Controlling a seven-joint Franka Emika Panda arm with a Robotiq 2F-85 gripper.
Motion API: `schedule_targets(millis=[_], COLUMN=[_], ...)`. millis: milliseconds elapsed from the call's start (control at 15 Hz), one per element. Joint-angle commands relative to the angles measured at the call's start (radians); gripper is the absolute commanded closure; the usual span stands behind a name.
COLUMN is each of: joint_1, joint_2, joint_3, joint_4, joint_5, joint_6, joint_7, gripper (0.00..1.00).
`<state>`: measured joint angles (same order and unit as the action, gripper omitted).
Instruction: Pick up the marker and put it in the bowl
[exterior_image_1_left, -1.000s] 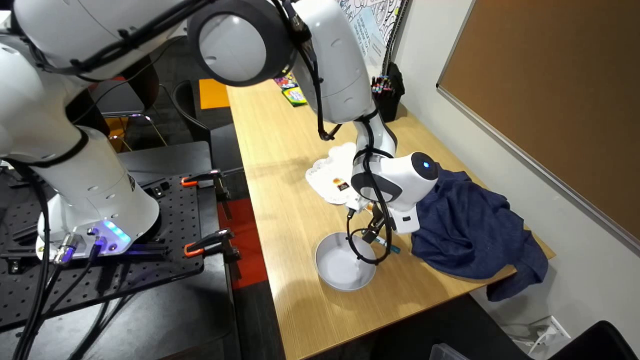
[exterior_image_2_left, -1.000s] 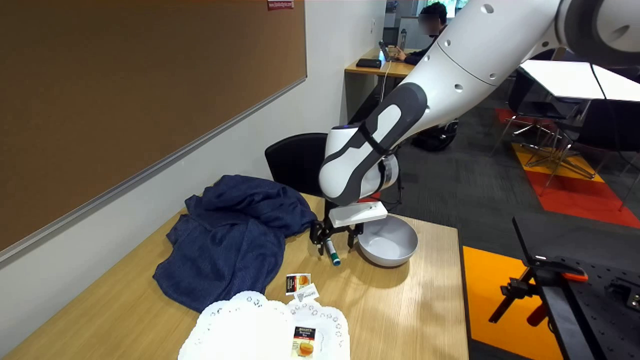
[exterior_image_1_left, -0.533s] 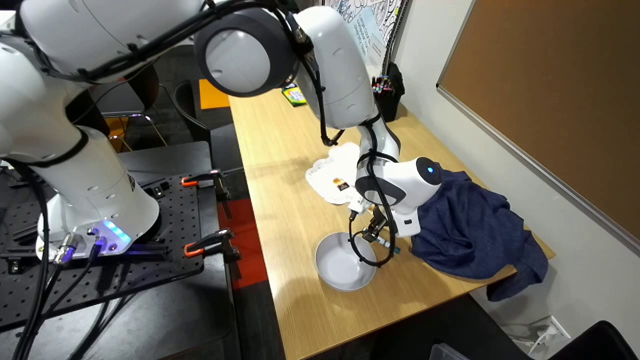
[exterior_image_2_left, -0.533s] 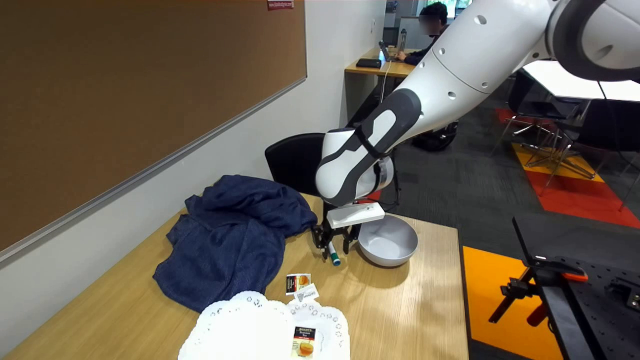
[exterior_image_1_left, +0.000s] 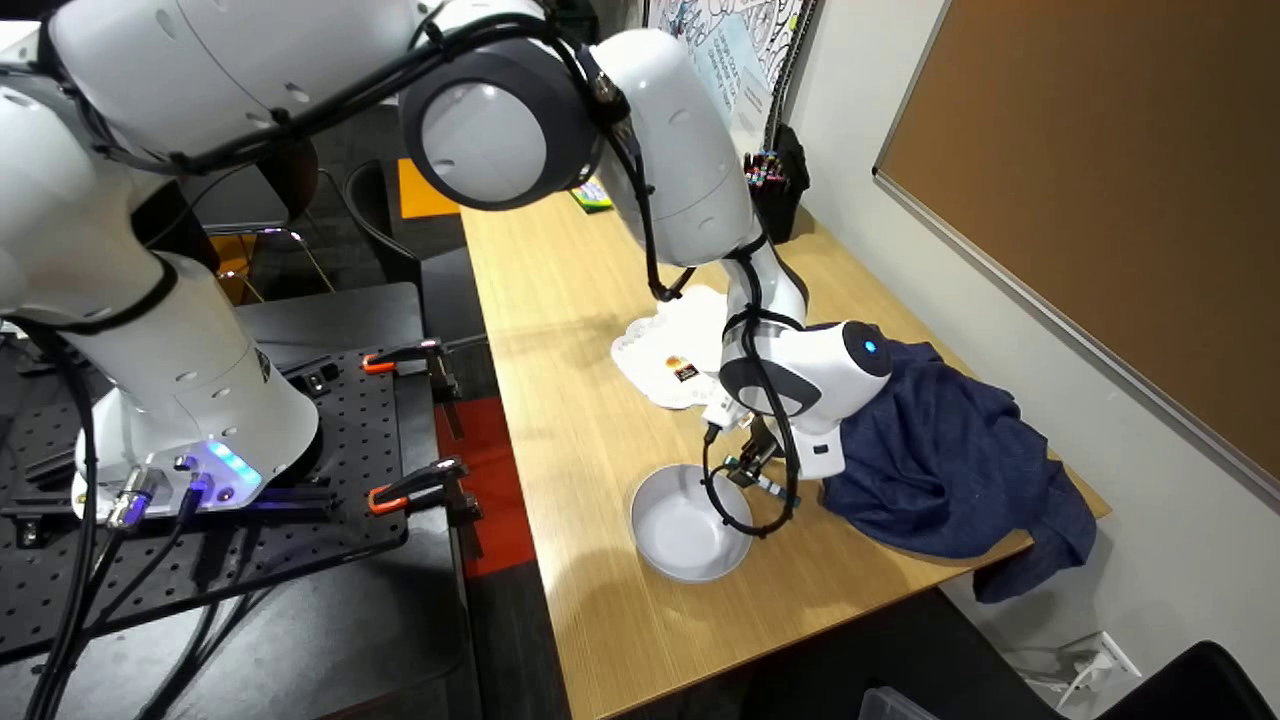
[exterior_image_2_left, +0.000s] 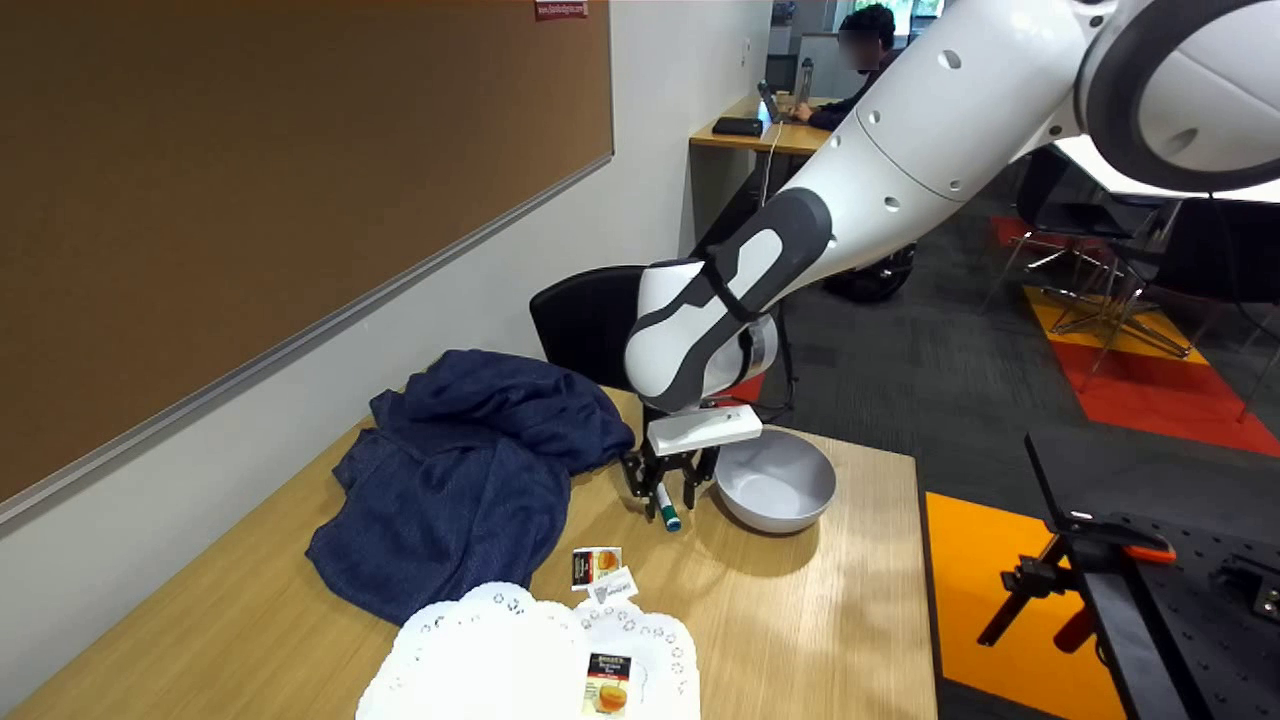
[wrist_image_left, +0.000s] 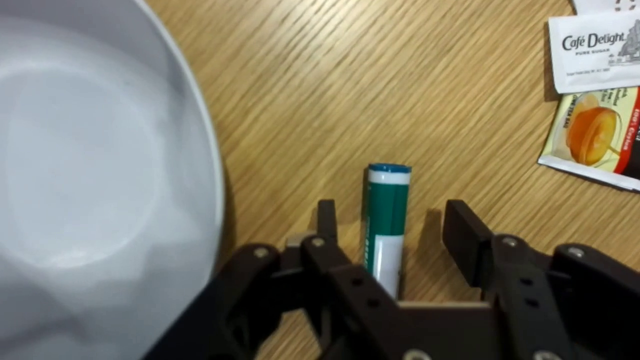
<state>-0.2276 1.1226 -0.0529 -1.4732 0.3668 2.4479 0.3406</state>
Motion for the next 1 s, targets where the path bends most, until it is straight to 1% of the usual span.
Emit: schedule_targets(millis=[0, 133, 200, 267, 333, 533, 800, 933], joint_1=[0.031, 0.047, 0.053, 0.057, 0.062, 0.081, 0.111, 0.124], joint_2=[0.025, 0.026, 0.026, 0.024, 0.018, -0.006, -0.140, -0.208], joint_3=[-0.032, -0.045, -0.050, -0.054, -0.057, -0.067, -0.067, -0.072], joint_4=[0.048, 0.047, 0.046, 0.044, 0.040, 0.013, -0.161, -0.243], joint_5=[-0.009, -0.014, -0.016, -0.017, -0.018, -0.018, 0.006, 0.013], joint_6=[-0.024, -0.011, -0.007, -0.004, -0.001, 0.010, 0.132, 0.168], joint_7=[0.063, 0.084, 0.093, 0.097, 0.105, 0.114, 0.129, 0.149], gripper=[0.72, 0.88, 0.95, 1.00, 0.95, 0.95, 0.95, 0.95])
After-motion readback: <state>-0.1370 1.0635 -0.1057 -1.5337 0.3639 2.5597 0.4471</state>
